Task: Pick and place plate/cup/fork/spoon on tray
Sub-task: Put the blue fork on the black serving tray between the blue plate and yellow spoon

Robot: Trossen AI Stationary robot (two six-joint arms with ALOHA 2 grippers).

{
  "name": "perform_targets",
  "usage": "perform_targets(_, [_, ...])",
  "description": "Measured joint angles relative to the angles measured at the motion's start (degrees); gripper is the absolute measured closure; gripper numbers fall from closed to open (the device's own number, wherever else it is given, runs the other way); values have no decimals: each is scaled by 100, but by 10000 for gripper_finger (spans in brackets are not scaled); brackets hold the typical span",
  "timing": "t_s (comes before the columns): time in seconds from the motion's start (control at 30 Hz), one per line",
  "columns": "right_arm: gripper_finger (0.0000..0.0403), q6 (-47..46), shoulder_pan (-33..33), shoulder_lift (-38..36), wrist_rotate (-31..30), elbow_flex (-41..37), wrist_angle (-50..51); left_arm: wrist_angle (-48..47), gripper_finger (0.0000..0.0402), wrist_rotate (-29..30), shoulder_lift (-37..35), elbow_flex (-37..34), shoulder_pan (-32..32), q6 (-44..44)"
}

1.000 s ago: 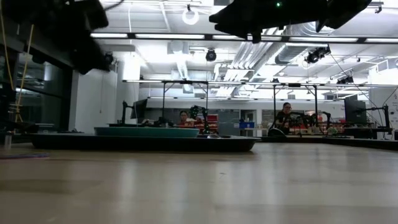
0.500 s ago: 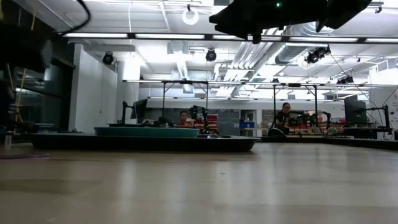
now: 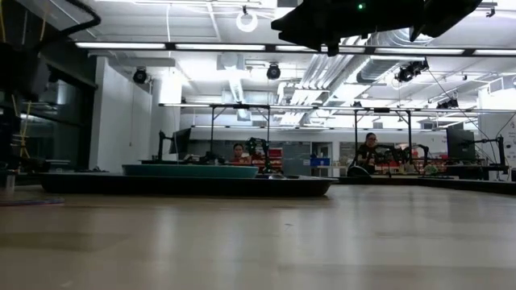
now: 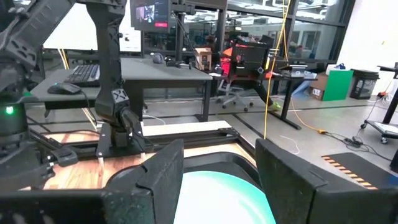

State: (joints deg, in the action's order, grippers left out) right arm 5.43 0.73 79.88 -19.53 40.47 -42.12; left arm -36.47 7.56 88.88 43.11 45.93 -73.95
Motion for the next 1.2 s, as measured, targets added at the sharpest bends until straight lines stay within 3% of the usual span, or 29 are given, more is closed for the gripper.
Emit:
perform_targets(0.27, [213, 0, 0, 0, -2, 0, 32, -25, 247, -151, 224, 44, -1, 44])
perform_targets(0.37, [213, 0, 0, 0, -1, 0, 32, -135, 279, -171, 230, 42, -2, 236])
perform_targets(0.53, [213, 0, 0, 0, -2, 0, 32, -446, 382, -106, 195, 40, -108, 685])
perform_targets(0.67, [213, -2, 0, 0, -2, 0, 32, -550, 386, 3, -19, -1, -259, 1109])
perform_targets(1.0, [213, -288, 0, 0, 237, 0, 32, -733, 397, 1131, -1718, 11, -545, 1648])
perform_targets(1.2, [213, -660, 0, 0, 460, 0, 28, -665, 398, 2124, -2453, 11, -1232, 2839])
